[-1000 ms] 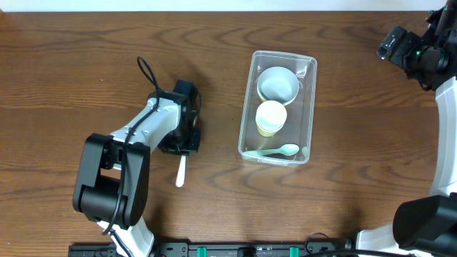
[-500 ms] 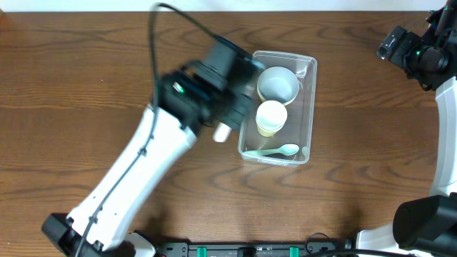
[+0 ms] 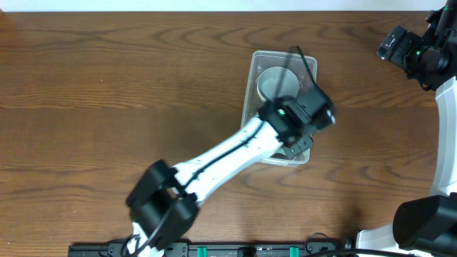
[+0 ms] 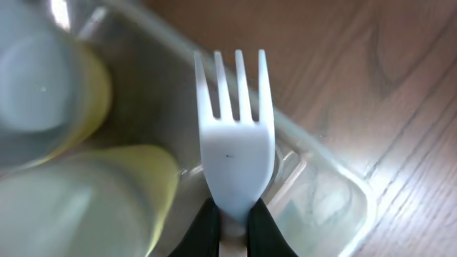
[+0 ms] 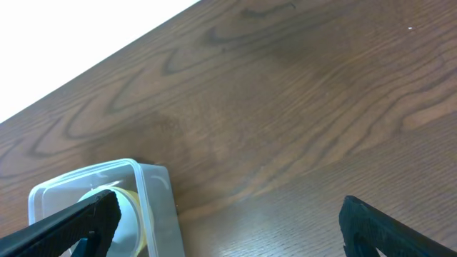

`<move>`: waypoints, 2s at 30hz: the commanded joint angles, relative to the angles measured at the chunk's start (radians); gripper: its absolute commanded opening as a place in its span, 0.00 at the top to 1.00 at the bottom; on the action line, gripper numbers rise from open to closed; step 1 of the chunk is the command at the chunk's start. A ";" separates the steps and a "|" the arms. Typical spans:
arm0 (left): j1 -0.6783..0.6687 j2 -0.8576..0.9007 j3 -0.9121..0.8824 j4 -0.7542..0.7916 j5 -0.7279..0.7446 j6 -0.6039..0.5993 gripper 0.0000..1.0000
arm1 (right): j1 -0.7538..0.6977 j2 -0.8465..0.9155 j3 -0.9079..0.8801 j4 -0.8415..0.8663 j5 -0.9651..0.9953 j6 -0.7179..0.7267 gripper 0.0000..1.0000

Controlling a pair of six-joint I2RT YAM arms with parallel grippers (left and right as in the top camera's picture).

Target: Pack container

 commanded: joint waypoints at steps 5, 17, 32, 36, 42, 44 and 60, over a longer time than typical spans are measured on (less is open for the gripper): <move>-0.019 0.010 0.008 0.010 -0.008 0.138 0.94 | -0.009 -0.001 0.000 0.000 0.003 -0.005 0.01; -0.019 0.003 0.013 0.002 -0.053 0.105 0.02 | -0.009 -0.001 0.000 0.000 0.003 -0.005 0.01; -0.017 0.004 0.013 0.004 -0.121 -0.278 0.02 | -0.009 -0.001 0.000 0.000 0.003 -0.005 0.01; -0.017 0.003 0.013 -0.006 -0.146 -0.277 0.02 | -0.009 -0.001 0.000 0.000 0.003 -0.005 0.01; -0.017 0.003 0.013 -0.005 -0.146 -0.277 0.02 | -0.009 -0.001 0.000 0.000 0.003 -0.005 0.01; -0.015 0.003 0.013 -0.005 -0.147 -0.277 0.02 | -0.009 -0.001 0.000 0.000 0.003 -0.005 0.01; 0.013 -0.262 0.013 -0.082 -0.230 0.017 0.02 | -0.010 -0.001 0.000 0.000 0.003 -0.005 0.01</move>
